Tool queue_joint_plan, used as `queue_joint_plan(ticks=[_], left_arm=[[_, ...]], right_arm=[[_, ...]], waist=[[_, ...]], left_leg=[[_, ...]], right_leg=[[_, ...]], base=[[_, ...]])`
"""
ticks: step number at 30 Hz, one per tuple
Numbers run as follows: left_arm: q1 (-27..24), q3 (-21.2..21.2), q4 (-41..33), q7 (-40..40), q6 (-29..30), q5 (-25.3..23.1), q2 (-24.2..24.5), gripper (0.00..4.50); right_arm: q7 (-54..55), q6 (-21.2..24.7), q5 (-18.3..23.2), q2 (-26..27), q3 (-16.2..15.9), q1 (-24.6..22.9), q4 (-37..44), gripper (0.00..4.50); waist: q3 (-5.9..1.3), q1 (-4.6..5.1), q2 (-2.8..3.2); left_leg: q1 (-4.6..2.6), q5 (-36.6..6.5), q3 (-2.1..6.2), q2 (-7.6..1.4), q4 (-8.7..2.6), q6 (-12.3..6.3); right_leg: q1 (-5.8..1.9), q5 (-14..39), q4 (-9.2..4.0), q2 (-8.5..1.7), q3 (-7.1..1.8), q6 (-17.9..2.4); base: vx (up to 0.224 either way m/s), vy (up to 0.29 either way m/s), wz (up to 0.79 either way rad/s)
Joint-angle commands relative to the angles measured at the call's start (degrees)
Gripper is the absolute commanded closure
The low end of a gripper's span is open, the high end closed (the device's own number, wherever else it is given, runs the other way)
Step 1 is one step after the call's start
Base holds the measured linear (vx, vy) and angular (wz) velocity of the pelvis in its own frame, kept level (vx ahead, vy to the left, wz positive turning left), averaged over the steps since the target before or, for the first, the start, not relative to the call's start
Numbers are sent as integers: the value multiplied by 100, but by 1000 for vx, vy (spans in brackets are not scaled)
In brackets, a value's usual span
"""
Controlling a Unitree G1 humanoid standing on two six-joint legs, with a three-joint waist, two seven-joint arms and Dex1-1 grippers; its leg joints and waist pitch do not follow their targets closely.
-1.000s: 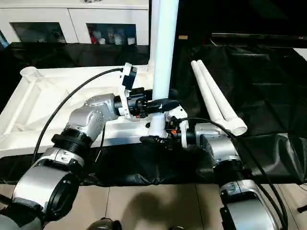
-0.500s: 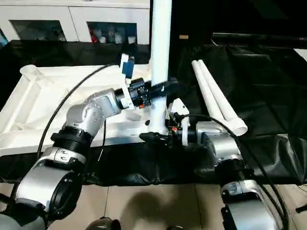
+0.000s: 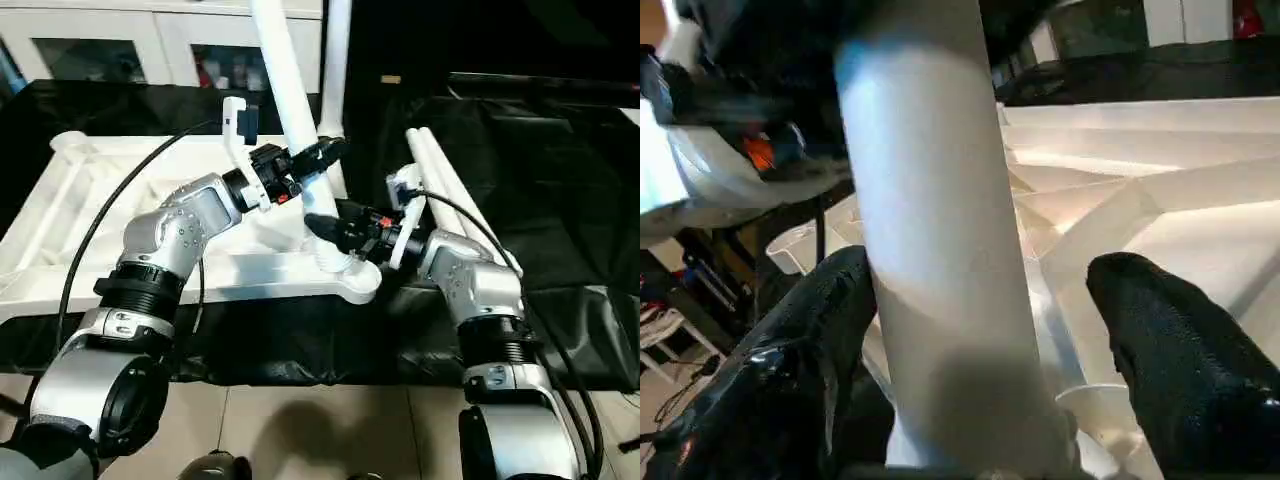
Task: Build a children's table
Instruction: Insert table leg to table base
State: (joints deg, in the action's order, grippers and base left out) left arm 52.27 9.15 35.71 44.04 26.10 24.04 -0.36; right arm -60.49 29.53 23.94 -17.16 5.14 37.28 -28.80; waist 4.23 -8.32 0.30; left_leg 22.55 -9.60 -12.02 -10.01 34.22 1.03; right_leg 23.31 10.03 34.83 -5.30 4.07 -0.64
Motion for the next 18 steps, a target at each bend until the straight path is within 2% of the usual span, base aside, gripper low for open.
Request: queue_joint_plan(ticks=[1, 5, 11, 14, 18], left_arm=[[-12, -29, -152, -27, 65, 14, 27, 260], [-21, -159, -261, 9, 124, 8, 31, 260], [-20, -350, -363, 154, 130, -76, 79, 260], [17, -436, -344, 111, 135, -181, 120, 260], [6, -582, -417, 50, 96, -275, 150, 260]], right_arm=[[6, 117, -16, -115, 16, 18, 199, 76], [116, 189, -87, -112, -141, 63, 303, 76], [230, 145, -445, -212, -492, 167, 299, 76], [152, 308, -519, -282, -655, 224, 299, 76], [206, 301, -664, -309, -857, 276, 325, 76]], waist=[[-500, -5, -115], [-501, 2, -130], [-494, 16, -139], [-498, 25, -139], [-505, 19, -140]], left_leg=[[-143, -605, 165, -348, -330, -455], [-136, -624, 171, -345, -331, -406], [-140, -676, 172, -340, -336, -319], [-141, -605, 172, -336, -331, -342], [-140, -529, 172, -338, -319, -375]], right_leg=[[-296, 867, -350, -405, -242, -1399], [-303, 930, -350, -419, -244, -1368], [-301, 1063, -367, -423, -251, -1301], [-301, 913, -347, -407, -253, -1305], [-302, 749, -325, -406, -249, -1368]], base=[[0, 0, 0], [0, 0, 0], [0, 0, 0], [0, 0, 0], [0, 0, 0]])
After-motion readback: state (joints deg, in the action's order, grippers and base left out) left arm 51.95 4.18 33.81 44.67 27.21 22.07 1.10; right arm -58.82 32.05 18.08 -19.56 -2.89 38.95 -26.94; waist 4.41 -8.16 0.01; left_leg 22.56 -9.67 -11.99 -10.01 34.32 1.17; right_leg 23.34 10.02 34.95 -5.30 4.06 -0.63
